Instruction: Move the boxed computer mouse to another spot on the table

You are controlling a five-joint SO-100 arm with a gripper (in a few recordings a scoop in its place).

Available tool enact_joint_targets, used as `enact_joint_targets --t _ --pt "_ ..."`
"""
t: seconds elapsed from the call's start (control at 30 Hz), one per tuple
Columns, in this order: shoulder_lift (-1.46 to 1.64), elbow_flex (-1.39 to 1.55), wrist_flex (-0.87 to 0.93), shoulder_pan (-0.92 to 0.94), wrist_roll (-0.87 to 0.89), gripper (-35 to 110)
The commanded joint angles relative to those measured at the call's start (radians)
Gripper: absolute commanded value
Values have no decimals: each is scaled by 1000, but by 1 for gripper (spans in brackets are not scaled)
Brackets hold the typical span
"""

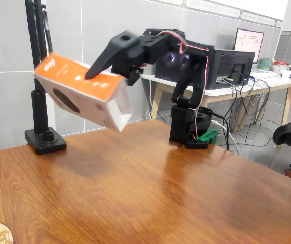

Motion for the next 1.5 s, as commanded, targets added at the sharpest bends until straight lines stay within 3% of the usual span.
enact_joint_targets --t 0.0,0.27,0.47,0.73,0.8,0.9,0.97,1.13,1.27,1.37,1.47 --pt "123 158 126 121 -12 0" --pt "31 396 57 164 0 0" --pt "-190 273 224 140 3 0" --pt "-324 189 207 137 -9 2" --pt "-318 189 167 132 -38 18" --pt "-322 161 112 117 -55 79" --pt "-356 120 104 103 -67 104" --pt "-351 89 138 100 -80 104" --pt "-337 21 204 97 -114 95" --pt "-281 -31 250 95 -133 82" --pt "-196 -92 284 103 -149 54"
